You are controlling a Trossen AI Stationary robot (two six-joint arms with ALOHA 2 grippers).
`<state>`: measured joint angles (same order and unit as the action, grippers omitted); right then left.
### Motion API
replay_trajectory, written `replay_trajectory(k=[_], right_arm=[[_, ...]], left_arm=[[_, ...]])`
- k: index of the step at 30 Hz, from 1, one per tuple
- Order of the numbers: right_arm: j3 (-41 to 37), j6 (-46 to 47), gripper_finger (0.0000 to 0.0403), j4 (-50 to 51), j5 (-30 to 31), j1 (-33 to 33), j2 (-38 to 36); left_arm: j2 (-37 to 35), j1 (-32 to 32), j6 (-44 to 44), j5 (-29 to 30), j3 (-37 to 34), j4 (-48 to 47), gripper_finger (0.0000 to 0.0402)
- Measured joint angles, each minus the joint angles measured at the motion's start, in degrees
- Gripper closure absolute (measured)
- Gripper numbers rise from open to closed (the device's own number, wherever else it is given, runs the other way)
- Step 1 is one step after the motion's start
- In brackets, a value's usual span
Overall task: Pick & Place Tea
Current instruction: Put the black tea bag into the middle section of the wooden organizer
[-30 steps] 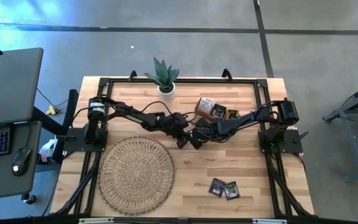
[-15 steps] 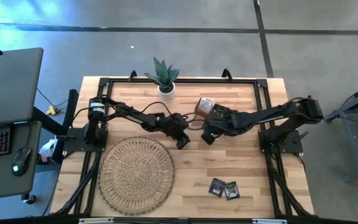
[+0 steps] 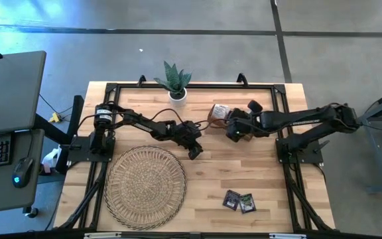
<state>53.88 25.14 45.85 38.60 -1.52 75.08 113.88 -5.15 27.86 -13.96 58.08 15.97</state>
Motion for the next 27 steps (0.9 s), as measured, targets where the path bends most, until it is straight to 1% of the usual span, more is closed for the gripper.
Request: replay_trajectory(k=[7,12,14,20,24,27], right_arm=[[-4.1,-2.5,0.0403,-3.8,0.1,-2.3,3.5],[-5.1,-3.3,0.0398,-5.9,1.4,-3.4,4.2],[-5.1,-3.5,0.0393,-7.3,2.0,-3.6,4.2],[-5.1,-9.5,0.0379,-13.4,1.6,-3.8,4.2],[-5.1,-11.7,0.0367,-13.6,1.5,-3.8,4.2],[-4.8,-11.7,0.0350,-13.5,0.9,-3.6,4.2]], left_arm=[[0.0,0.0,-0.4,-0.1,0.0,0.1,0.0303],[-0.1,0.0,-0.5,-0.1,0.0,0.1,0.0303],[-0.1,0.0,-0.5,-0.1,0.0,0.1,0.0303],[-0.1,0.0,-0.5,-0.1,0.1,0.1,0.0303],[-0.1,-0.1,-0.5,-0.5,0.1,0.2,0.0303],[-0.1,-0.1,-0.5,-0.7,0.1,0.2,0.0303]])
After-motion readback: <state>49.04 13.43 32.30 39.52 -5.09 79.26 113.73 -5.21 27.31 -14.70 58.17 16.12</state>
